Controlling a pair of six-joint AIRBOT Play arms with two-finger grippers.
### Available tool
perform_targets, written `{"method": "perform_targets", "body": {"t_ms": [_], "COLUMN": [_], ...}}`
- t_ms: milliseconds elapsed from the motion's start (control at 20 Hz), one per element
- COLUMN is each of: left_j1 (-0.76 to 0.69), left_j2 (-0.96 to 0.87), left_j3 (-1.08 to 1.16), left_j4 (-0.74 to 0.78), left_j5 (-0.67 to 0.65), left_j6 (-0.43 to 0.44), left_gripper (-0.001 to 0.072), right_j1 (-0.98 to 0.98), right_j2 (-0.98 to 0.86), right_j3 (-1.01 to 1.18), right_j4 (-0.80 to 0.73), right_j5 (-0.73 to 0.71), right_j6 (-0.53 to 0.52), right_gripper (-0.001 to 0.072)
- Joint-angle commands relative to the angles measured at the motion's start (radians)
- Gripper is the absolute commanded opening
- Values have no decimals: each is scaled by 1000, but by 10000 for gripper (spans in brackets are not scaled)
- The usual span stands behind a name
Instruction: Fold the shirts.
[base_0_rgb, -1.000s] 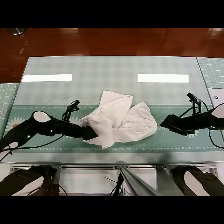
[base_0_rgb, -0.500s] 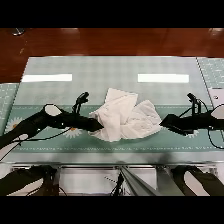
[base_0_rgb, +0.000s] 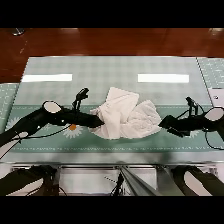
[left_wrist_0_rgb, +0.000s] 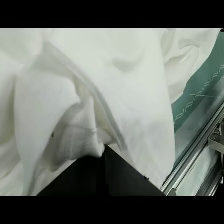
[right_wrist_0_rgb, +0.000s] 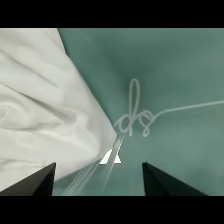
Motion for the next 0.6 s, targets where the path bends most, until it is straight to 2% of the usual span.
{"method": "perform_targets", "body": {"t_ms": [0, 150, 200, 250, 300, 350, 450, 550], "left_j1": [1, 1, 1, 6, 13, 35, 105, 185], "left_j2": [0, 0, 0, 0, 1, 4, 24, 72], "left_j3": [2, 2, 2, 2, 4, 22, 117, 274], "left_j4": [0, 0, 0, 0, 0, 0, -4, -5], "left_j5": [2, 2, 2, 2, -1, -49, -182, -233], "left_j6": [0, -8, -8, -8, -9, -32, -38, -43], "left_gripper": [19, 19, 19, 19, 19, 19, 19, 18], "right_j1": [40, 84, 100, 117, 127, 126, 101, 90], "right_j2": [-103, -201, -231, -260, -278, -281, -254, -204], "right_j3": [1, 32, 49, 68, 92, 128, 283, 531], "right_j4": [84, 211, 237, 244, 243, 243, 238, 206], "right_j5": [-102, -174, -177, -177, -166, -135, -18, 56], "right_j6": [-38, -96, -108, -119, -141, -157, -158, -114], "right_gripper": [618, 611, 580, 420, 132, 30, 29, 29]}}
